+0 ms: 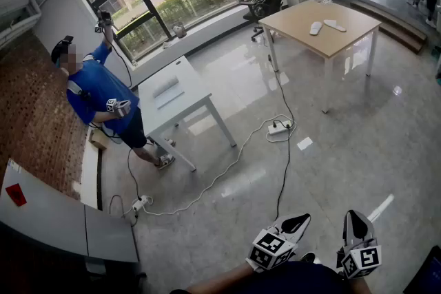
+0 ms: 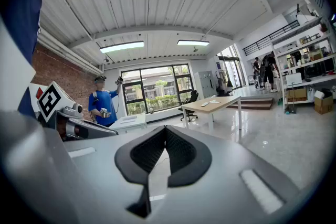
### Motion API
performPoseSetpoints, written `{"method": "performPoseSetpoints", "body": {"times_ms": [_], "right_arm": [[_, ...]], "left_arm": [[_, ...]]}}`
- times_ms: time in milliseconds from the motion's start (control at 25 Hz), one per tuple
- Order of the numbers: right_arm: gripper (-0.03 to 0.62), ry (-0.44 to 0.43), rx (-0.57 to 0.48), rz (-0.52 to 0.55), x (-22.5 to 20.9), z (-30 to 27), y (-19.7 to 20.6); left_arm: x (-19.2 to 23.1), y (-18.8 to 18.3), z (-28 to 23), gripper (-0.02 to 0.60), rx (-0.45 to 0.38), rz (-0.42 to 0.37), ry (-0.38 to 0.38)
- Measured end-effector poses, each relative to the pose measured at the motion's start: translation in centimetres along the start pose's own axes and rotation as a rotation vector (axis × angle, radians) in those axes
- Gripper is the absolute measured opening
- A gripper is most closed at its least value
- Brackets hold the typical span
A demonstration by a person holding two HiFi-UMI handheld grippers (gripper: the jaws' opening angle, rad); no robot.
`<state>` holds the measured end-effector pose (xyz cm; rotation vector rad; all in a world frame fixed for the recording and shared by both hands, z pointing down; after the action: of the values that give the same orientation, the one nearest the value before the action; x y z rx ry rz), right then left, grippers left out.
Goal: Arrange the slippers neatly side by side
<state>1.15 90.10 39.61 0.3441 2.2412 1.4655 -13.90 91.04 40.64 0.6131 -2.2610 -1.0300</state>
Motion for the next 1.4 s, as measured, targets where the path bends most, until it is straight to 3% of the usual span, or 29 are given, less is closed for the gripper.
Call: {"method": "performPoseSetpoints", "body": {"times_ms": [320, 520, 920, 1280, 1400], "right_arm": [[0.009, -0.059, 0.014, 0.014, -1.6, 0.0, -0.2], [0.009, -0.132, 0.02, 0.039, -1.8, -1.6, -0.2], [0.009, -0.179, 0.052, 0.031, -1.9, -3.2, 0.1], [0.009, -0.123, 0.07, 0.018, -4.5, -6.7, -1.4], [0.009, -0.102, 0.07, 0.031, -5.7, -8.8, -2.3]], "left_arm": [[0.1, 0.2, -0.1, 0.003, 0.005, 0.001, -0.09], [0.6, 1.2, -0.5, 0.003, -0.052, 0.059, -0.135], [1.5, 2.0, -0.6, 0.003, -0.034, 0.093, -0.188], [4.0, -1.4, -4.1, 0.003, -0.029, 0.11, -0.106], [6.7, -2.7, -5.4, 0.003, -0.008, 0.079, -0.121]]}}
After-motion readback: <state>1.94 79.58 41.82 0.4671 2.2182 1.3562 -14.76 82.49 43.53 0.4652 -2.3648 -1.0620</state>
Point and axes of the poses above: the fingertips, and each gripper's own axes: z backward along the fingers, x to its left, y out of its underside, the point moved 4 cm from there along z, backward along the fingers, and after that the axes turned 12 degrees about x, right-handed, at the moved point
